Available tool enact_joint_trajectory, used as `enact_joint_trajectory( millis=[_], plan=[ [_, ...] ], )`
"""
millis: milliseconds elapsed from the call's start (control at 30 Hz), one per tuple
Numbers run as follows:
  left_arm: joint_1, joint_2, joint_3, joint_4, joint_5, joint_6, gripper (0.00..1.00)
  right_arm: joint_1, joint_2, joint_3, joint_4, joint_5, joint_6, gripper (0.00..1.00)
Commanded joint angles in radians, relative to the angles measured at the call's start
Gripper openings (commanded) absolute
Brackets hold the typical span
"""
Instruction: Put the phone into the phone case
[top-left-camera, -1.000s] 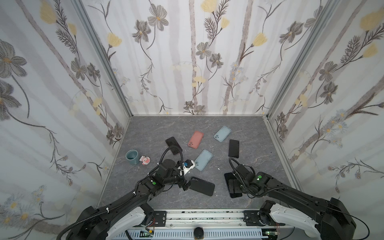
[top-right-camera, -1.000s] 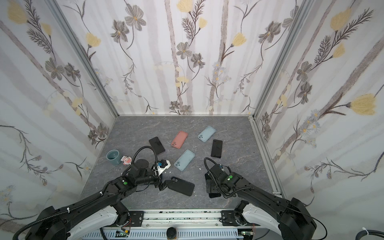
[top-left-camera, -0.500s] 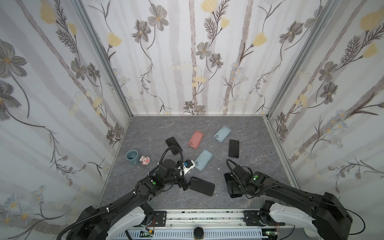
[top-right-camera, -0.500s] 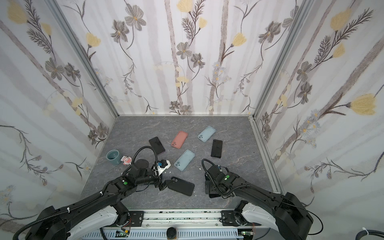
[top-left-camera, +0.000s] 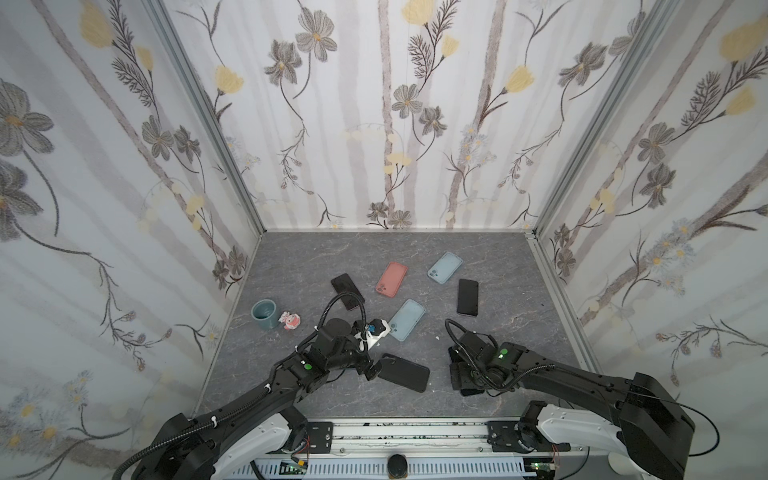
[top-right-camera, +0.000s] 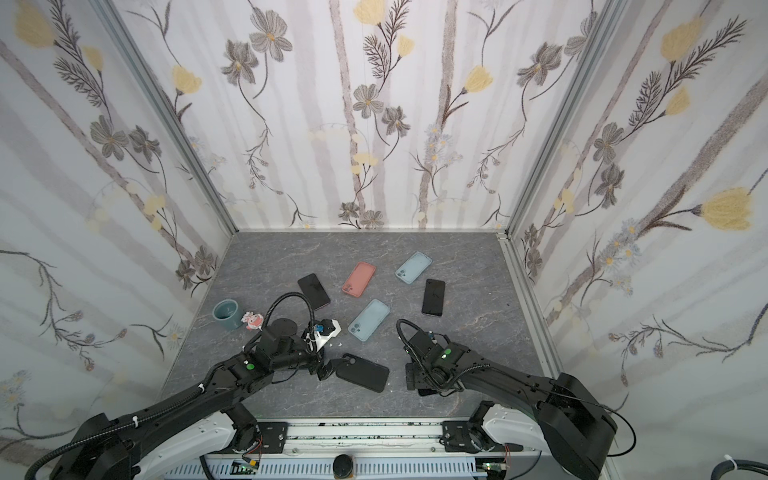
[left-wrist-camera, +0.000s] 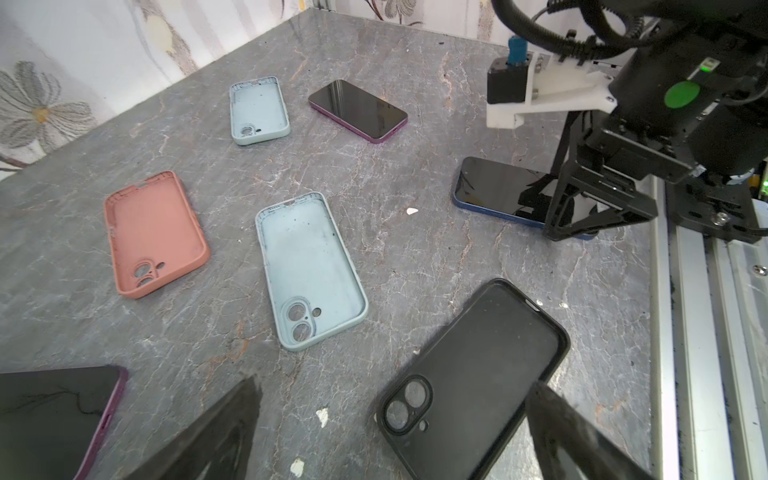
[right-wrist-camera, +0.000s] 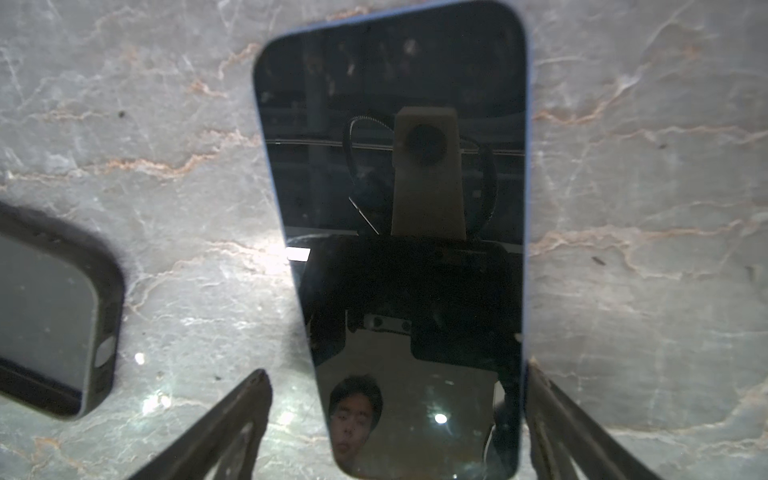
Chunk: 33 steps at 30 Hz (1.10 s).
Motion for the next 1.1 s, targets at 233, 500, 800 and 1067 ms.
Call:
enact_joint_trajectory(
  millis=[233,500,800,1067],
  plan=[
    [0.001,-0.118,-0.044,0.121,-0.174,0.030,1.00,0.019,0.096,0.037,-0.009,0.020,-0.022,0.84],
    [0.001,-0.112,-0.015,0.121,-0.238,-0.002,1.00,0.020,0.107,0.027,0.005,0.026,-0.016,0.70],
    [0.001,-0.113,0.051,0.105,-0.346,-0.102,0.97,0.020,0.070,0.015,0.010,0.033,-0.013,0.53],
    [0.001,0.002,0.249,-0.064,-0.407,-0.240,0.96,0.020,-0.068,-0.007,0.058,0.067,-0.031,0.42]
  ],
)
